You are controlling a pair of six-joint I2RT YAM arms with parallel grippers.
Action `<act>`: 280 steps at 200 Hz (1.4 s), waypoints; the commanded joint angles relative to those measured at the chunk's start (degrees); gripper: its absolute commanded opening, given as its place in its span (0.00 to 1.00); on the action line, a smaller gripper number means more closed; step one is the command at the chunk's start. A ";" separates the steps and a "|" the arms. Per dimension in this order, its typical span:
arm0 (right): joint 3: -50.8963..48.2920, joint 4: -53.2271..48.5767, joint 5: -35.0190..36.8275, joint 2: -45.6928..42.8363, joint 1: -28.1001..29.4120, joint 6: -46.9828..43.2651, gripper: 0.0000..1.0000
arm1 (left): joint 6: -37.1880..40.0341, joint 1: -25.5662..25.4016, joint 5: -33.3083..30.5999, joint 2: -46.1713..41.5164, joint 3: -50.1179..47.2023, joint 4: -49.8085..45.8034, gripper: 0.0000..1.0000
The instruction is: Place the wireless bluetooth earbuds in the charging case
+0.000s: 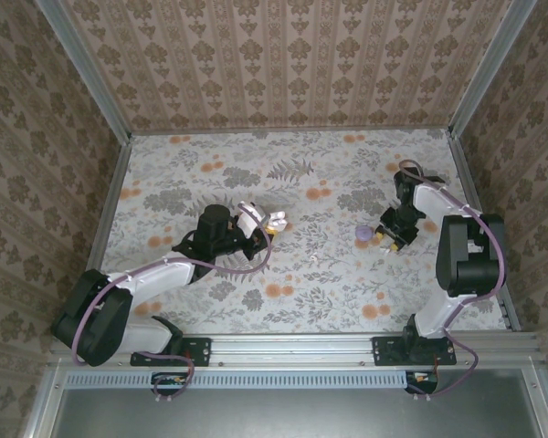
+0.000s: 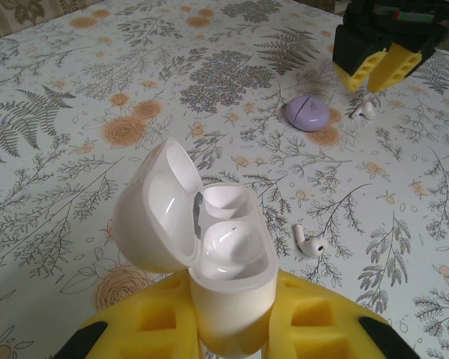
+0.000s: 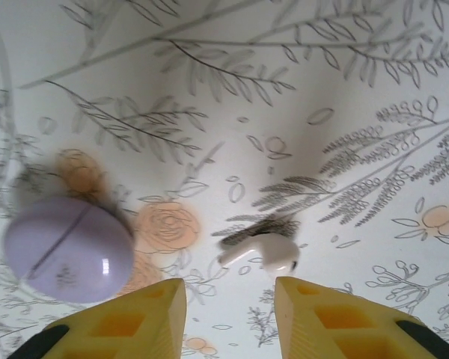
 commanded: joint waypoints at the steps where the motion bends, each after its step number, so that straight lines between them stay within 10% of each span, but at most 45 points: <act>1: 2.52 0.69 0.31 0.18 0.57 -0.72 0.36 | -0.47 0.32 0.65 -0.47 0.59 1.30 0.17; 280: -5.45 0.43 -3.84 0.30 5.20 -0.90 0.34 | -0.37 0.39 0.39 -0.74 0.63 0.86 0.17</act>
